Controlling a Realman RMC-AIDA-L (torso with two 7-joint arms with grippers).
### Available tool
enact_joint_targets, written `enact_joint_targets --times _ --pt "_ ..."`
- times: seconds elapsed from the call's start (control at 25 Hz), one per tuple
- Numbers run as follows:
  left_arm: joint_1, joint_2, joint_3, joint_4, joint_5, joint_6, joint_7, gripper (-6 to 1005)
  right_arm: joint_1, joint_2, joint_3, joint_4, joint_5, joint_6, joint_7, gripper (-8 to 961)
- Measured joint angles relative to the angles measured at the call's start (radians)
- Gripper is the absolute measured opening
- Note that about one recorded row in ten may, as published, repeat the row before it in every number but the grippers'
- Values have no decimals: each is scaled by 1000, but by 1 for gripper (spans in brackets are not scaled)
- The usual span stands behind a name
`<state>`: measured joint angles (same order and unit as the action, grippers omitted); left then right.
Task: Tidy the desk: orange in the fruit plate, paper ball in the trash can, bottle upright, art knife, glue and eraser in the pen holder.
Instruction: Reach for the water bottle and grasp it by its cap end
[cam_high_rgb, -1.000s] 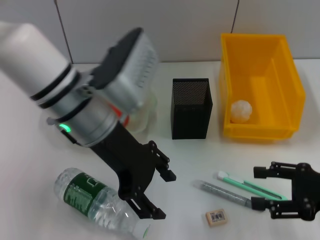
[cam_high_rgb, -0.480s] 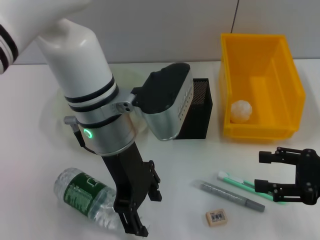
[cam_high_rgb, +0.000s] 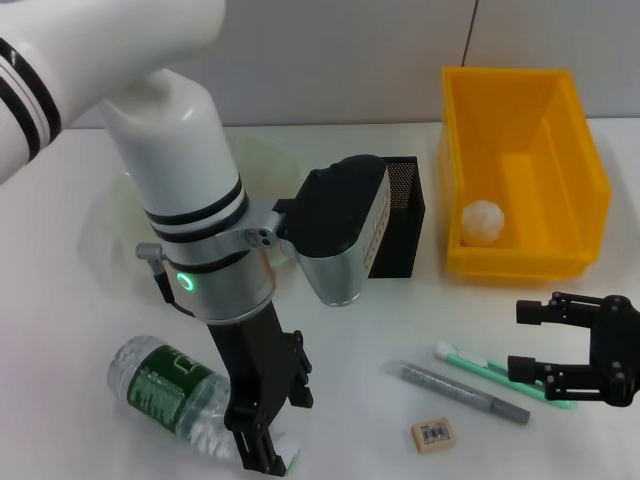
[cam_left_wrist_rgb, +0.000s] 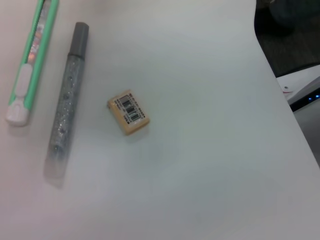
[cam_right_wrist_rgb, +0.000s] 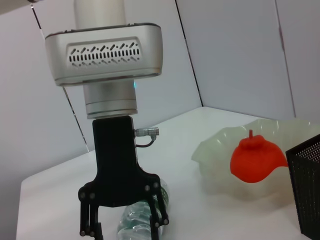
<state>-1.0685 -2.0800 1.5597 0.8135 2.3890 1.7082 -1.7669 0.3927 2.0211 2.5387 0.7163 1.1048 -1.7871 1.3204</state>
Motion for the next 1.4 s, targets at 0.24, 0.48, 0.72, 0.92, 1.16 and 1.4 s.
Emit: enact_joint_targets --times 0.24,0.48,0.72,0.92,1.16,1.4 --pt "-5 0 16 -17 -3 -6 3 759 2 -1 3 0 0 2 2 783" --pt "-8 0 25 -28 -5 -13 14 752 12 -3 3 -1 0 5 12 783" --pt "-10 0 44 -41 -8 -32 27 745 13 -3 3 -2 7 6 13 784" --pt "-10 0 73 -59 -10 -53 51 740 14 -3 3 -6 9 7 25 784" --pt "-10 0 99 -70 -13 -66 64 646 14 -2 3 -7 10 8 27 784" --pt "-11 0 107 -70 -21 -72 64 482 14 -2 3 -8 10 8 27 784"
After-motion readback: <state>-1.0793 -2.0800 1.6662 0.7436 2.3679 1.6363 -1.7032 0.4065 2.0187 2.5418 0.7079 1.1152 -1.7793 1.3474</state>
